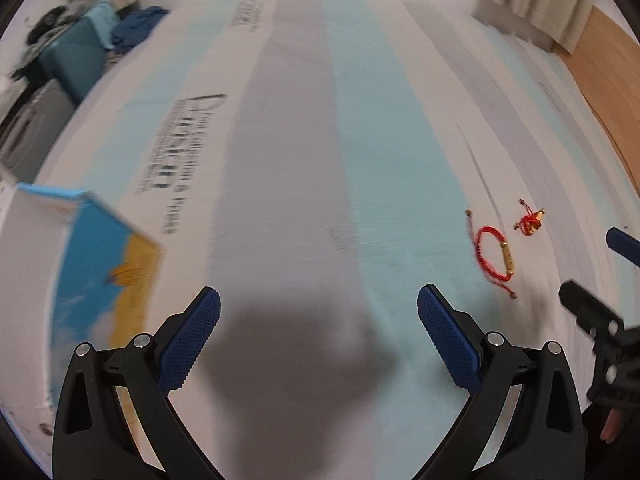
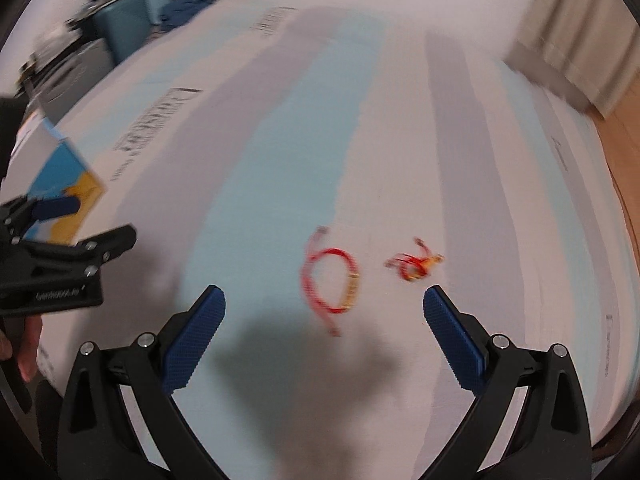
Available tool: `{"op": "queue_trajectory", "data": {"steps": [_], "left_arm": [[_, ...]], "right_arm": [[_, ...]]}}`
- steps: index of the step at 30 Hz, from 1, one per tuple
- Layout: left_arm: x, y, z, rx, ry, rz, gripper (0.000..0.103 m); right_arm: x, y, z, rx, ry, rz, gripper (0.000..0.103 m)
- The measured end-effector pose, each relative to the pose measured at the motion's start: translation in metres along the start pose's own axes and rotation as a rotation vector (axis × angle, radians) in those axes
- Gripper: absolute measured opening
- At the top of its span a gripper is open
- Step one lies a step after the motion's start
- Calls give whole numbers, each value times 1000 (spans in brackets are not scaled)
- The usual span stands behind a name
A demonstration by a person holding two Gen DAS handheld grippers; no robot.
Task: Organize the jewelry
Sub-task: 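Move both tools back over the two red cord bracelets on the bed, then grasp the red cord gold-bar bracelet with the left gripper while the right grasps the red charm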
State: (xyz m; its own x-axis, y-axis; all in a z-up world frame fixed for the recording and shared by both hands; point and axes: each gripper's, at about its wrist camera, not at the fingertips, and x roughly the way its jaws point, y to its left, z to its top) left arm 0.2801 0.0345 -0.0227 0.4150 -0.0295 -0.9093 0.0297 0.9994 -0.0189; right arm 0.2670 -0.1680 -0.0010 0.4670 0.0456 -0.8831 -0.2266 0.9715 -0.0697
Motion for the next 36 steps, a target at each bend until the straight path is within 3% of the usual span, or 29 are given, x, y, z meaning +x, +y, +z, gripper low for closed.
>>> {"op": "queue_trajectory", "data": {"steps": [8, 15, 26, 29, 31, 32, 36], "left_arm": [[47, -60, 14, 90, 33, -45, 97], [79, -98, 16, 167, 48, -55, 96], [116, -124, 20, 190, 70, -54, 96], [122, -126, 17, 186, 74, -53, 93], [120, -126, 15, 193, 70, -58, 85], [120, -127, 15, 199, 70, -60, 81], [114, -131, 16, 217, 91, -86, 50]], "right_arm": [[54, -64, -3, 120, 71, -31, 95], [98, -95, 3, 203, 123, 5, 95], [140, -130, 0, 316, 181, 65, 58], [142, -130, -3, 316, 183, 65, 42], [140, -130, -6, 306, 174, 64, 27], [139, -129, -6, 299, 172, 63, 25], [135, -126, -5, 285, 167, 62, 19]]}}
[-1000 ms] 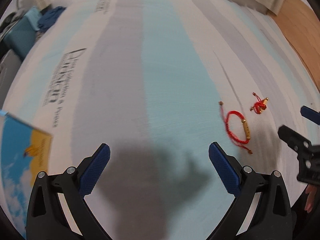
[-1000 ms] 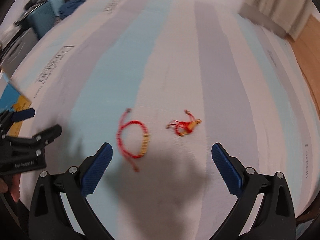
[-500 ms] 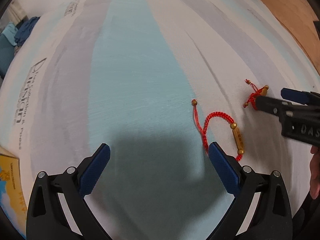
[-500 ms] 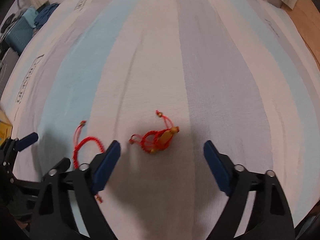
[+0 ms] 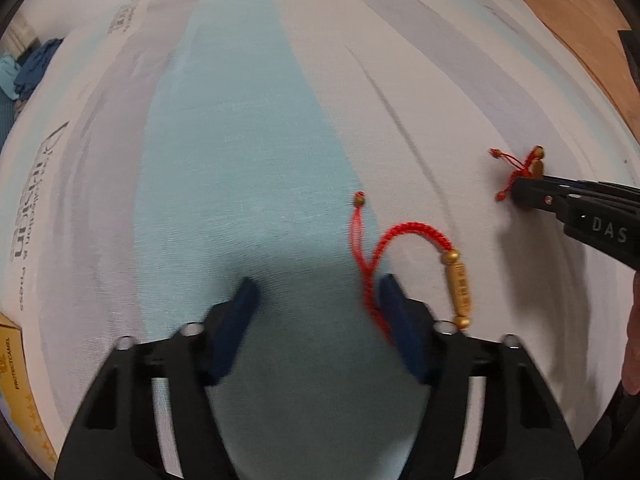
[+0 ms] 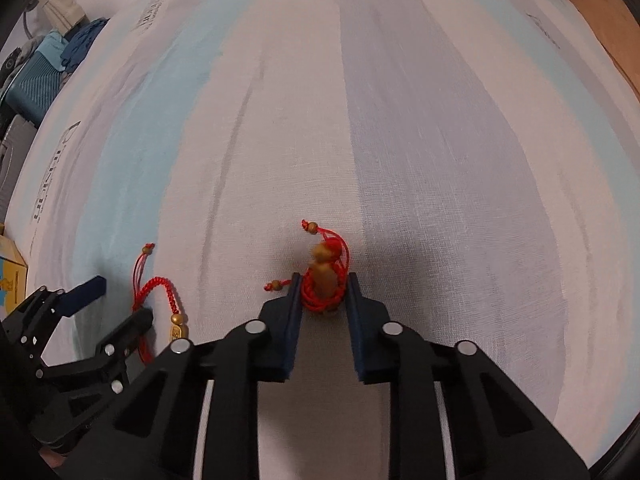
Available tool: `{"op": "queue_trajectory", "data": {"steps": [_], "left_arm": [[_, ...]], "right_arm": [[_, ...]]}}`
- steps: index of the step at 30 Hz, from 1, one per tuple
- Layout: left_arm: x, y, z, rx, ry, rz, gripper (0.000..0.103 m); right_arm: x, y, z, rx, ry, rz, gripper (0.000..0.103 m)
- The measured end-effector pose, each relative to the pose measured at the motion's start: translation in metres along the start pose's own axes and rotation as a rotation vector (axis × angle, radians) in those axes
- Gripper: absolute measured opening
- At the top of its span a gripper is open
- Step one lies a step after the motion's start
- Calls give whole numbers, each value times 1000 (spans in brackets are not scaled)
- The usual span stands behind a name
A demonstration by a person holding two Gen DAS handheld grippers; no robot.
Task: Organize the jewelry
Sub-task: 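Grasp the red cord gold-bar bracelet with the left gripper while the right grasps the red charm, then carry the red cord bracelet and red charm over the cardboard box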
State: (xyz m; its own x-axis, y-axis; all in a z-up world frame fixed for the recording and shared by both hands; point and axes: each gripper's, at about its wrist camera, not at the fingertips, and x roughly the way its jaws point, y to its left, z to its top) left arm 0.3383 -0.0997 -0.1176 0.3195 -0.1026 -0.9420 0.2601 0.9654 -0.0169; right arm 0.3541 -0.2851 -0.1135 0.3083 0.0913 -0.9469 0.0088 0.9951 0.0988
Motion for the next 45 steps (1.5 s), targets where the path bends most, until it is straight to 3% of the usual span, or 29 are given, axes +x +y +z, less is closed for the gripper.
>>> {"op": "queue_trajectory", "data": {"steps": [2, 4, 7, 24, 38, 45], "left_arm": [[-3, -2, 1, 13, 18, -14, 35], [-5, -3, 3, 21, 29, -18, 13], [-12, -3, 1, 31, 35, -20, 5], [-75, 17, -25, 14, -2, -9, 4], [-133, 74, -51, -18, -30, 34, 4], [-171, 125, -81, -83, -56, 84, 4]], "right_arm": [[-4, 1, -1, -6, -4, 0, 19], [-9, 4, -2, -8, -9, 0, 18], [-18, 5, -4, -10, -19, 3, 16], [-72, 39, -17, -64, -64, 13, 16], [-118, 122, -32, -193, -101, 43, 16], [-134, 195, -43, -299, -115, 80, 16]]}}
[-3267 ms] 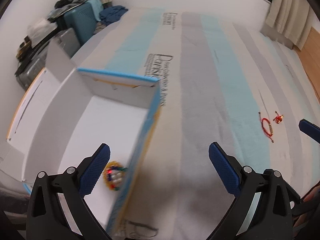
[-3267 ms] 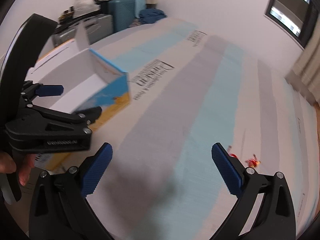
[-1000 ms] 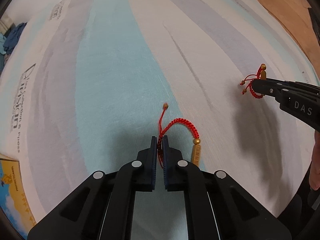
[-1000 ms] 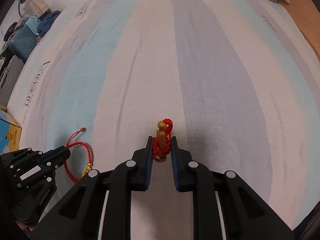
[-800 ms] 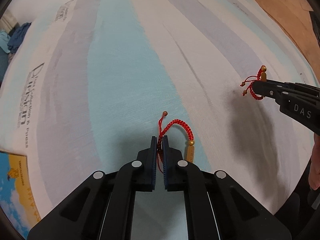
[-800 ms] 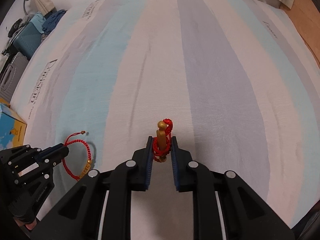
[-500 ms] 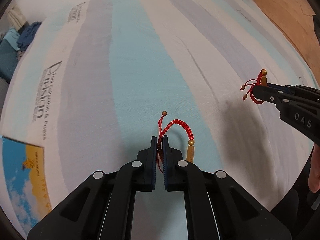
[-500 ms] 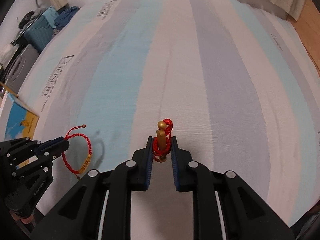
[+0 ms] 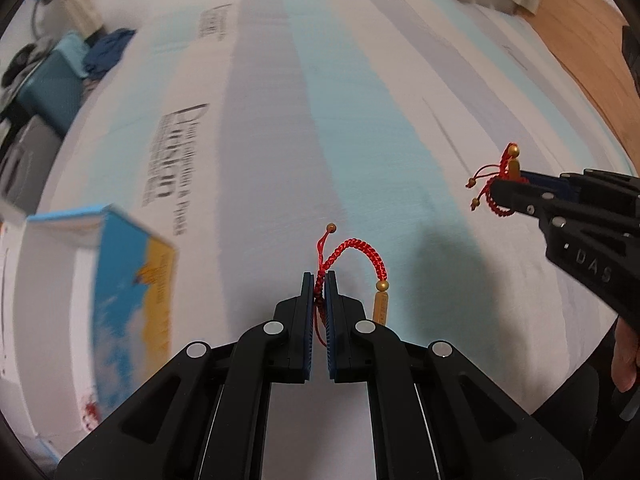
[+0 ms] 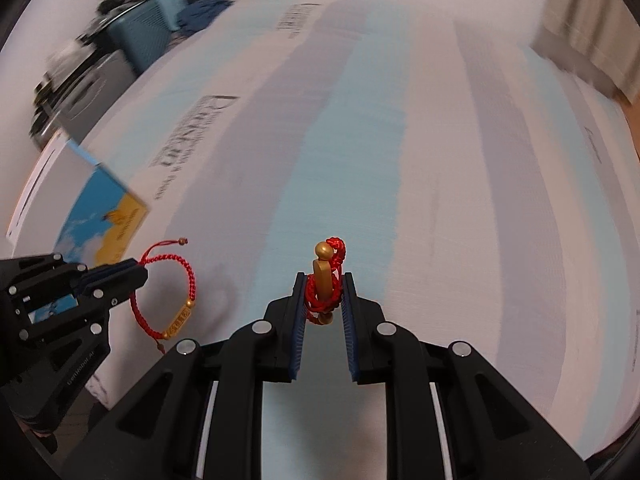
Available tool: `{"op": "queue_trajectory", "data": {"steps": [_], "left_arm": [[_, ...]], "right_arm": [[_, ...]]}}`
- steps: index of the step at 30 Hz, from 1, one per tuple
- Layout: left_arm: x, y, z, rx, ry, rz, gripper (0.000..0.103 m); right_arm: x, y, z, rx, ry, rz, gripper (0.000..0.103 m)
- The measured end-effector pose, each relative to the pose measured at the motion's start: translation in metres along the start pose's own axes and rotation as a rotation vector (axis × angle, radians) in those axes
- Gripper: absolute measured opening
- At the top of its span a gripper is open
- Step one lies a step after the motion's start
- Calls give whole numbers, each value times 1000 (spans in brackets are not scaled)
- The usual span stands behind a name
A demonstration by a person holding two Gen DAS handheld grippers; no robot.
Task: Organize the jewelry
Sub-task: 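Carry the red cord bracelet and red charm over the cardboard box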
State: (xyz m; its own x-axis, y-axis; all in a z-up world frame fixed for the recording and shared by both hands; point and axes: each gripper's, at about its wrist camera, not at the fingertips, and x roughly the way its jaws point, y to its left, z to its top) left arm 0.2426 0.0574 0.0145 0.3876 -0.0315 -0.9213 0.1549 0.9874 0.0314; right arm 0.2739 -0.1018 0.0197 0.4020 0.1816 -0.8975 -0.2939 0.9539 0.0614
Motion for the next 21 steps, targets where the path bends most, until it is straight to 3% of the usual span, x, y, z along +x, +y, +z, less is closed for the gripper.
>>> {"op": "queue_trajectory", "data": {"steps": [13, 21], "left_arm": [[-72, 120, -43, -142, -46, 96, 4], [-106, 185, -79, -231, -65, 130, 4]], "right_arm": [[-23, 158, 24, -197, -42, 100, 16], [-32, 243, 22, -299, -52, 143, 16]]}}
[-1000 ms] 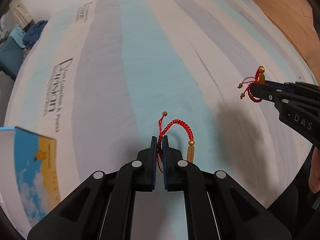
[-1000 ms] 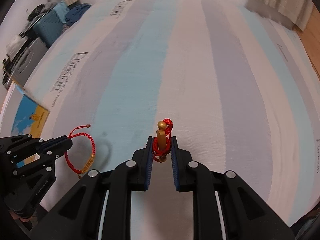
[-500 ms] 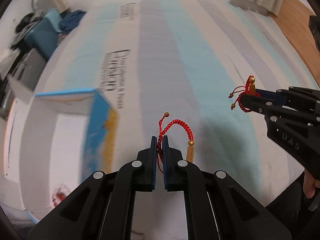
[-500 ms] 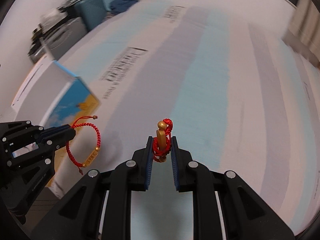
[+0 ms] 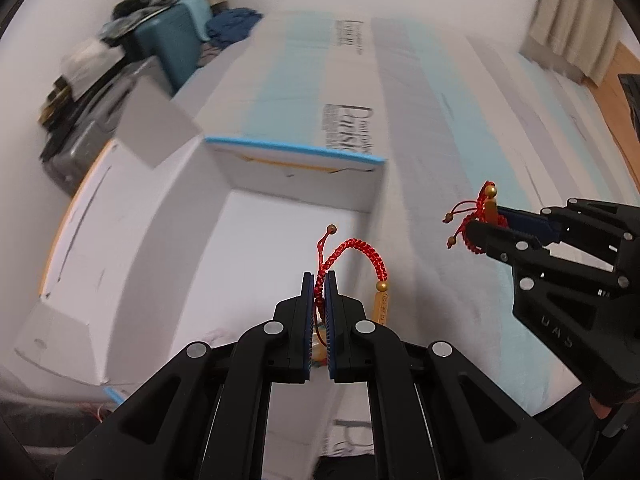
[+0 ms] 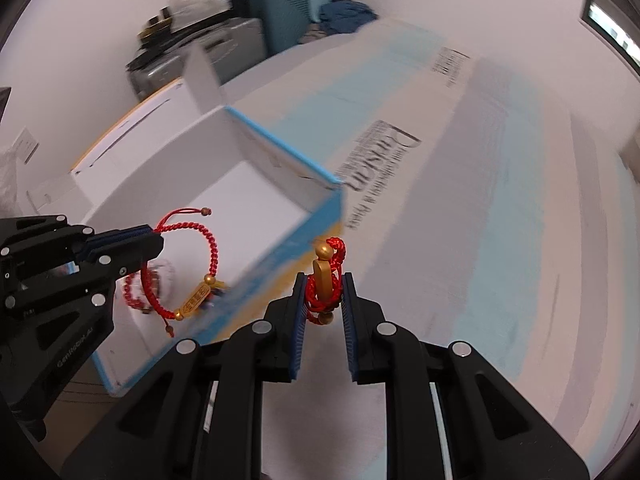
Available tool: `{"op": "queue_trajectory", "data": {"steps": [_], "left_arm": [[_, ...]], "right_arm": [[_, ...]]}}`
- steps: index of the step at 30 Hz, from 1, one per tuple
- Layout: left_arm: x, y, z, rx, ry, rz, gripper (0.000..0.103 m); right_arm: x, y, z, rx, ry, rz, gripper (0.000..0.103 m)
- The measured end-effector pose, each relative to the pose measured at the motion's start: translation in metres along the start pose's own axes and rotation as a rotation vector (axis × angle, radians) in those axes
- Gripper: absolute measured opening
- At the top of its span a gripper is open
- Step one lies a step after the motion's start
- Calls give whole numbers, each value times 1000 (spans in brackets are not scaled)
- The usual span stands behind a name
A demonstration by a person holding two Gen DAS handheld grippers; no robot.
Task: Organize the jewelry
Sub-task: 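Carry the red cord bracelet and red charm over the cardboard box, then lower and open both grippers, dropping the red cord items into the box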
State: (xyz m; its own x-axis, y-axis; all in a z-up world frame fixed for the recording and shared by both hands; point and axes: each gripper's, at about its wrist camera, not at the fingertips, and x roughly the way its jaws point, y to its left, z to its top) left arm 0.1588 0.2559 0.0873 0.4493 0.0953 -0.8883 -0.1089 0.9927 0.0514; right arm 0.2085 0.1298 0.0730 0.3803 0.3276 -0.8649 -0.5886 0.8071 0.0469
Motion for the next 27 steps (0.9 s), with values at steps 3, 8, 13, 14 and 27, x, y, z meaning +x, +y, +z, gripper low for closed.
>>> {"op": "queue_trajectory", "data": {"steps": [3, 8, 13, 14, 27], "left_arm": [[-1, 23, -8, -24, 3, 8, 4], [1, 48, -23, -56, 20, 12, 4], [22, 71, -39, -77, 94, 0, 4], [25, 74, -42, -80, 102, 0, 4], [89, 108, -74, -121, 235, -28, 5]], "right_arm": [[3, 24, 5, -28, 3, 13, 16], [15, 62, 9, -73, 24, 26, 16], [35, 94, 9, -132, 64, 27, 16], [40, 101, 8, -147, 73, 29, 16], [110, 147, -5, -278, 241, 25, 16]]}}
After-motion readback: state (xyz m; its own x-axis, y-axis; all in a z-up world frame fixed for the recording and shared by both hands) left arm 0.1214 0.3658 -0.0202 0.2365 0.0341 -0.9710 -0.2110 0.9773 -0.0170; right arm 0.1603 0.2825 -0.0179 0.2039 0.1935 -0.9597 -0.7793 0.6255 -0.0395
